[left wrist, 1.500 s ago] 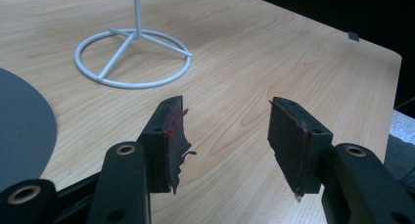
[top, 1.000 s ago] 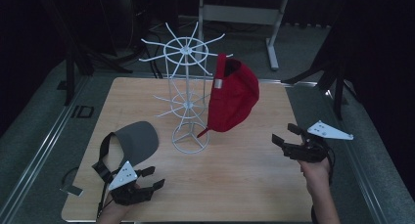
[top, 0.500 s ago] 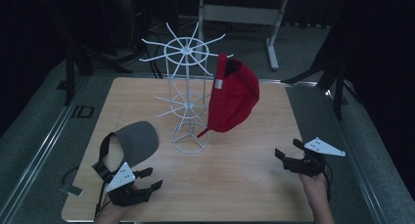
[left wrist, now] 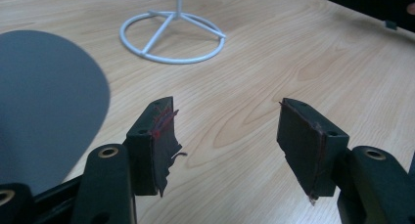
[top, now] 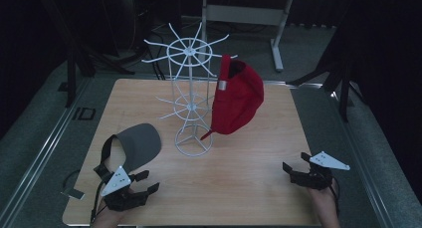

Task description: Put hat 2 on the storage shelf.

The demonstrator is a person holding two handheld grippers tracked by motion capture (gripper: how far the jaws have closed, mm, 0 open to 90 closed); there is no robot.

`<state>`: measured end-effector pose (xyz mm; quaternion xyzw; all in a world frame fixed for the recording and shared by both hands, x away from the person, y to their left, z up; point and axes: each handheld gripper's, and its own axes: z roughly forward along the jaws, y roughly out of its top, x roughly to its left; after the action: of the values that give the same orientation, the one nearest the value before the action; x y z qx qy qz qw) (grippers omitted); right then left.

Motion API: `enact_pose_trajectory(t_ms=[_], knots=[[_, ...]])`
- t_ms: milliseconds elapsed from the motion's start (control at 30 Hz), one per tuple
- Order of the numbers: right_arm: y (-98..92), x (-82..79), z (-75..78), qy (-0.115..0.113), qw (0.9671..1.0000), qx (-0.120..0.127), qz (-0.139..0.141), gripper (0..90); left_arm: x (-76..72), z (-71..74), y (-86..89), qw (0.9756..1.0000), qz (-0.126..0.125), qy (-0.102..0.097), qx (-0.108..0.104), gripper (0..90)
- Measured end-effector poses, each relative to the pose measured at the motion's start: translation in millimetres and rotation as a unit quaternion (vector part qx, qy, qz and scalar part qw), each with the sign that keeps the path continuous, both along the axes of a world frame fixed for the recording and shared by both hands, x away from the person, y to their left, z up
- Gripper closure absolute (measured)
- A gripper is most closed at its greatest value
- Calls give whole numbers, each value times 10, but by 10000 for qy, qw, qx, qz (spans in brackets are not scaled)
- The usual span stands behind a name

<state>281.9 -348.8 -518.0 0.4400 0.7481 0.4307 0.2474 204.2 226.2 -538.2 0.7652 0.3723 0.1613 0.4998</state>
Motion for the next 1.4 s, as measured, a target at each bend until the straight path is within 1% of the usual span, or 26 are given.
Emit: enact_pose_trajectory(t_ms=[67, 167, 233, 367, 433, 500, 533, 600, 633, 667, 700, 733, 800, 833, 867, 900, 933, 967, 1033, 1067, 1133, 1167, 1267, 1300, 1333, 1400], knots=[[-5, -14, -33, 34, 10000, 31, -1, 138, -15, -1, 44, 10000, 48, 7, 29, 399], [-13, -31, -69, 61, 10000, -4, 44, 138, -46, 3, 128, 9998, 168, -20, 125, 399], [-20, -48, -92, 77, 10000, -38, 47, 138, -72, 6, 197, 9995, 296, -31, 115, 399], [-58, -70, -117, 60, 9999, 129, 50, 138, -132, 23, 364, 9982, 571, -117, 142, 399], [-66, -78, -123, 65, 9998, 152, 62, 138, -161, 29, 452, 9966, 776, -162, 216, 399], [-68, -79, -131, 81, 9999, 126, 60, 138, -188, 31, 543, 9946, 985, -212, 235, 398], [-69, -79, -135, 80, 9999, 126, 67, 138, -188, 31, 543, 9946, 985, -212, 235, 398], [-71, -78, -140, 87, 9999, 122, 74, 138, -211, 35, 638, 9933, 1122, -198, 212, 391], [-71, -78, -151, 103, 9999, 114, 66, 138, -233, 31, 726, 9912, 1284, -173, 266, 381], [-71, -78, -156, 113, 9998, 125, 81, 138, -237, 22, 769, 9906, 1338, -114, 275, 362], [-71, -78, -156, 113, 9998, 125, 81, 138, -237, 22, 769, 9906, 1338, -114, 275, 348], [-72, -78, -158, 119, 9998, 143, 103, 138, -246, 13, 807, 9886, 1458, -98, 351, 348], [-64, -80, -162, 133, 9997, 139, 132, 138, -246, -24, 908, 9856, 1656, -13, 337, 335], [-63, -79, -164, 130, 9997, 151, 136, 138, -234, -34, 939, 9834, 1772, -8, 379, 334], [-63, -77, -166, 132, 9997, 175, 138, 138, -234, -34, 939, 9834, 1772, -8, 379, 334], [-62, -74, -169, 133, 9996, 185, 141, 138, -190, -44, 1006, 9820, 1851, 3, 372, 334], [-60, -71, -171, 145, 9996, 184, 143, 138, -190, -44, 1006, 9820, 1851, 3, 372, 334], [-57, -68, -174, 146, 9996, 183, 156, 138, -128, -50, 1071, 9825, 1811, 25, 438, 335], [-52, -68, -178, 157, 9995, 191, 184, 139, -74, -61, 1124, 9820, 1814, -44, 519, 335], [-49, -70, -180, 166, 9995, 188, 189, 139, -46, -70, 1149, 9828, 1783, -41, 480, 335], [-50, -69, -188, 172, 9994, 206, 196, 139, -19, -81, 1171, 9831, 1767, -15, 484, 335], [-51, -66, -192, 181, 9994, 218, 207, 139, 26, -115, 1192, 9849, 1640, 6, 556, 335], [-51, -62, -199, 191, 9994, 222, 209, 139, 83, -172, 1201, 9876, 1460, 150, 566, 335], [-50, -61, -202, 188, 9993, 231, 212, 139, 106, -191, 1200, 9875, 1435, 241, 598, 335], [-50, -61, -202, 188, 9993, 231, 212, 139, 106, -191, 1200, 9875, 1435, 241, 598, 334], [-44, -59, -211, 215, 9994, 202, 201, 139, 147, -237, 1190, 9873, 1375, 394, 696, 335]])
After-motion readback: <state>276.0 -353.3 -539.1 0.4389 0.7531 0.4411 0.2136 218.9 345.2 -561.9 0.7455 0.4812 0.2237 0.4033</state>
